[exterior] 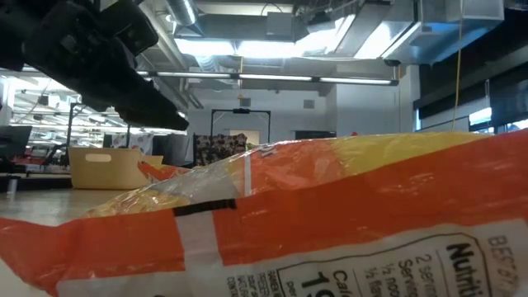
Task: Sort Maruchan noodles
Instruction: Put the green noodle pack into the white bin
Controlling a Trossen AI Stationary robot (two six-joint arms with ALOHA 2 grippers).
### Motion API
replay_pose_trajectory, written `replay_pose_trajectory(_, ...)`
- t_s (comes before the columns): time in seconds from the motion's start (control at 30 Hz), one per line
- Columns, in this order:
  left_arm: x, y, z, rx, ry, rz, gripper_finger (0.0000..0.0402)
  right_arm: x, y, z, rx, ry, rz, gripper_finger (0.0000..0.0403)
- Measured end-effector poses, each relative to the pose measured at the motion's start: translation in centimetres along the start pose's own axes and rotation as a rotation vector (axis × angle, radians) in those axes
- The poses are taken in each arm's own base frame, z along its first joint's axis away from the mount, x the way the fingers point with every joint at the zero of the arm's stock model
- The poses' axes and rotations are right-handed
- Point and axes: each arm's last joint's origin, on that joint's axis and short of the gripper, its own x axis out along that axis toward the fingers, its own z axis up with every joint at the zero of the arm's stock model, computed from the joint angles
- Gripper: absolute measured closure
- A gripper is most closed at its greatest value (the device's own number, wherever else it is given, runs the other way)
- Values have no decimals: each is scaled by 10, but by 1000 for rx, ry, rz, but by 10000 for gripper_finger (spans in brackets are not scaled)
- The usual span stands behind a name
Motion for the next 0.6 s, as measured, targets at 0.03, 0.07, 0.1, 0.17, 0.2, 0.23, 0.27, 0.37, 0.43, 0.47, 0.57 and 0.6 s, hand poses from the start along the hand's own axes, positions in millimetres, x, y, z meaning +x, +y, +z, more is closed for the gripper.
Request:
replay_pose_trajectory(0.03, 1, 0, 0, -14, -7, -1, 179, 7, -2, -4, 12, 8, -7, 391)
replay_pose_trajectory(0.07, 1, -1, 1, -33, -14, -3, 179, 14, -4, -7, 19, 24, -10, 391)
replay_pose_trajectory(0.1, 1, -1, 1, -54, -21, -4, 179, 19, -5, -10, 26, 51, -16, 391)
replay_pose_trajectory(0.17, 1, -1, 3, -85, -34, -7, 179, 27, -8, -16, 45, 97, -32, 391)
replay_pose_trajectory(0.2, 1, -1, 3, -89, -33, -6, 179, 29, -8, -19, 44, 105, -29, 391)
replay_pose_trajectory(0.23, 1, -1, 2, -88, -32, -6, 179, 30, -8, -22, 46, 110, -25, 391)
replay_pose_trajectory(0.27, 1, -1, 3, -89, -32, -6, 179, 31, -8, -23, 46, 105, -25, 391)
replay_pose_trajectory(0.37, 1, -1, 3, -89, -32, -4, 179, 33, -9, -21, 41, 77, -32, 391)
replay_pose_trajectory(0.43, 1, 0, 3, -91, -35, 5, 179, 33, -10, -16, 14, 19, -36, 391)
replay_pose_trajectory(0.47, 1, 1, 3, -92, -38, 14, 179, 33, -9, -12, -6, -11, -32, 391)
replay_pose_trajectory(0.57, 1, 1, 3, -96, -44, 25, 179, 32, -6, -3, -89, -107, -14, 391)
replay_pose_trajectory(0.6, 1, 1, 4, -97, -46, 24, 179, 32, -4, 1, -117, -131, -12, 391)
